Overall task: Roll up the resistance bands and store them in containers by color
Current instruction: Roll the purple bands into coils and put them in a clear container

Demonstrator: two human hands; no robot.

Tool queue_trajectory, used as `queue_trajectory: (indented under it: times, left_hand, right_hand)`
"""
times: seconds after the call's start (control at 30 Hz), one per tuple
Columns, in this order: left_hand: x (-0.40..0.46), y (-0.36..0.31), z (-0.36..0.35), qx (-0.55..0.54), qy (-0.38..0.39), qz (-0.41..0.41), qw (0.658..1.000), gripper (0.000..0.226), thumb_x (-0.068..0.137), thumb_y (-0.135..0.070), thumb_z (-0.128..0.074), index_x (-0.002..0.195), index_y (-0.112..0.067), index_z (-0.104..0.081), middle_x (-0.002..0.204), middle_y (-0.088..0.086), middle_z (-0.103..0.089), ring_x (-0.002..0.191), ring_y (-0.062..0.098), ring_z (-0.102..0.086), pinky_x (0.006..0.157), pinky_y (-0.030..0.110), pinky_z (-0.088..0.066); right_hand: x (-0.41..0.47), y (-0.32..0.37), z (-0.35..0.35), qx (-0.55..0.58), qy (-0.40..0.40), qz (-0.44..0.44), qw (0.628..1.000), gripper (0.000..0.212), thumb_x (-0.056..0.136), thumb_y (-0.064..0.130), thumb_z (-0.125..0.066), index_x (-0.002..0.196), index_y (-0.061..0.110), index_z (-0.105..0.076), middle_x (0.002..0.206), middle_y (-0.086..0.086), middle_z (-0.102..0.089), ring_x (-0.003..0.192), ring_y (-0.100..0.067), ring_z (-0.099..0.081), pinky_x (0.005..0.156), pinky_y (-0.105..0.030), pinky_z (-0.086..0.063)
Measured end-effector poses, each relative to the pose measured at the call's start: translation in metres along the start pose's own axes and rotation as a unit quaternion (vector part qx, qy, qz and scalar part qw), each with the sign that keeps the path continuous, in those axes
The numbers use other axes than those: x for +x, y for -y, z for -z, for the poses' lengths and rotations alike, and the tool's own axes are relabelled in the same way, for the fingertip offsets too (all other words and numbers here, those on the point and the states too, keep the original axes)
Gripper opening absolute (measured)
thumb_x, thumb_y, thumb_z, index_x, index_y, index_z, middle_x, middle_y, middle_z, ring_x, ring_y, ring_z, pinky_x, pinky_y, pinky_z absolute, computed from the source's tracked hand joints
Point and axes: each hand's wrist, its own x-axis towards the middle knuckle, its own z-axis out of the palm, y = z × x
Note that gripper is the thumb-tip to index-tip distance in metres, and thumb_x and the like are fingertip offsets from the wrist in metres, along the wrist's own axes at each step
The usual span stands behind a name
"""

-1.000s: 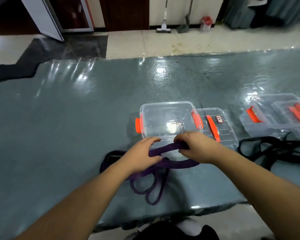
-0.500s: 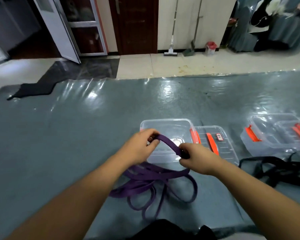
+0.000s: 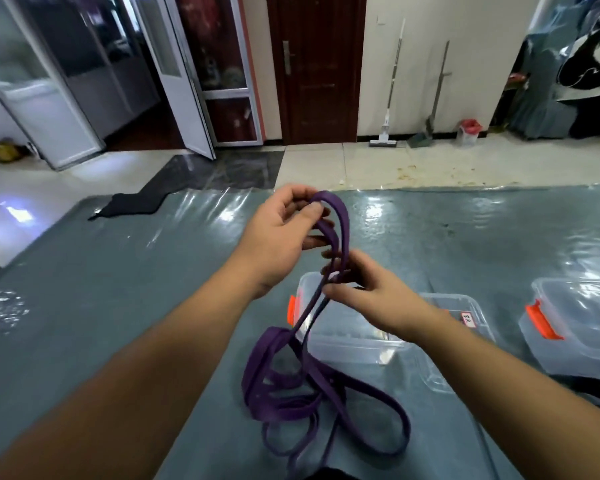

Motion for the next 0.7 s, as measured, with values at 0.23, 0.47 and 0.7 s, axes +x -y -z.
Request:
queue_trajectory:
  times: [0.23, 0.47, 0.7]
  left_hand:
    - [-0.015, 0.005, 0.011, 0.033, 0.029, 0.014, 0.999, 0.019, 0.104, -0.015, -0.059, 0.123, -0.016, -0.061, 0.114, 0.002, -0.066, 0.101, 0.006, -0.069, 0.087, 0.027, -0.06]
    - [-0.076, 0.111, 0.036, 0.08, 0.197, 0.177, 0.961, 0.058, 0.087, -0.023, -0.082, 0.136, -0.034, -0.054, 0.136, -0.021, -0.066, 0.128, -0.001, -0.06, 0.1, 0.017, -0.05]
    - [-0.101, 0.183, 0.027, 0.224, 0.141, 0.225, 0.938, 0.035, 0.073, -0.051, -0.074, 0.107, -0.054, -0.065, 0.112, -0.019, -0.074, 0.105, -0.001, -0.069, 0.099, 0.031, -0.055]
  right_hand:
    - [0.014, 0.021, -0.017, -0.061, -0.02, -0.016, 0.998, 0.027, 0.105, 0.027, -0.057, 0.089, 0.009, -0.068, 0.073, 0.001, -0.073, 0.065, -0.008, -0.069, 0.065, -0.021, -0.052]
    - [0.017, 0.063, -0.003, 0.036, -0.091, -0.003, 0.995, 0.028, 0.104, 0.014, -0.054, 0.081, 0.005, -0.068, 0.076, -0.01, -0.072, 0.068, -0.023, -0.069, 0.068, -0.034, -0.059]
    - [0.016, 0.088, 0.011, 0.091, -0.137, 0.015, 0.986, 0.035, 0.102, 0.022, -0.055, 0.07, 0.013, -0.066, 0.071, -0.008, -0.072, 0.067, -0.024, -0.069, 0.061, -0.031, -0.058]
